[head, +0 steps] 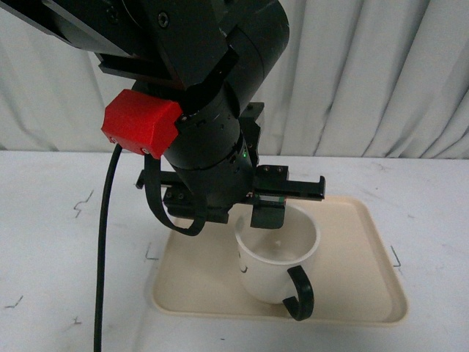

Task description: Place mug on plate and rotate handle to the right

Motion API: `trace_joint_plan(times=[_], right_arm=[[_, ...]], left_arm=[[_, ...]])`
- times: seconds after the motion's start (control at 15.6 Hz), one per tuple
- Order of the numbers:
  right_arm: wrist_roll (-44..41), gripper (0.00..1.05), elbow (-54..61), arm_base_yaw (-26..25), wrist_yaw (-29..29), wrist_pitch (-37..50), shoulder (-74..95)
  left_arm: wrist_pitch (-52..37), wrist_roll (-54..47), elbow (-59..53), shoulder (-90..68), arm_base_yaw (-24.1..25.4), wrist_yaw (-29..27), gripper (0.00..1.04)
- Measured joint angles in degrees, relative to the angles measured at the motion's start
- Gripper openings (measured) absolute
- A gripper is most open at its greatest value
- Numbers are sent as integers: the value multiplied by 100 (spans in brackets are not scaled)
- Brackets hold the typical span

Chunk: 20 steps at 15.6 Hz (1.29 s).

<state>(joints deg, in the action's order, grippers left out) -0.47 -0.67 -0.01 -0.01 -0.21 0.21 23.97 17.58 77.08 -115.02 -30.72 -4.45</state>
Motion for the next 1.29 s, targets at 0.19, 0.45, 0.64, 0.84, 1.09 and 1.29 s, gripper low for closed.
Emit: trace_joint_plan(times=[0.19, 0.45, 0.64, 0.84, 1.09, 1.29], right_arm=[[0, 98, 0, 0, 0, 2, 0], [0, 98, 0, 0, -15, 0, 0], [2, 98, 0, 0, 0, -2, 0], [2, 98, 0, 0, 0, 2, 0], [2, 98, 0, 0, 0, 2, 0], [0, 98, 0, 0, 0, 0, 0]], left_arm=[[-601, -382, -516, 745, 149, -426, 76], [-3893, -1139, -1821, 2210, 579, -1366, 87], [-7189, -1620, -4472, 2865, 1126, -1499, 51], [-7827, -1657, -5532, 4103, 1644, -1021, 15], [-7602, -1674, -6561, 5202, 2197, -496, 2], [-7493, -1676, -6693, 5383, 2253, -409, 2]])
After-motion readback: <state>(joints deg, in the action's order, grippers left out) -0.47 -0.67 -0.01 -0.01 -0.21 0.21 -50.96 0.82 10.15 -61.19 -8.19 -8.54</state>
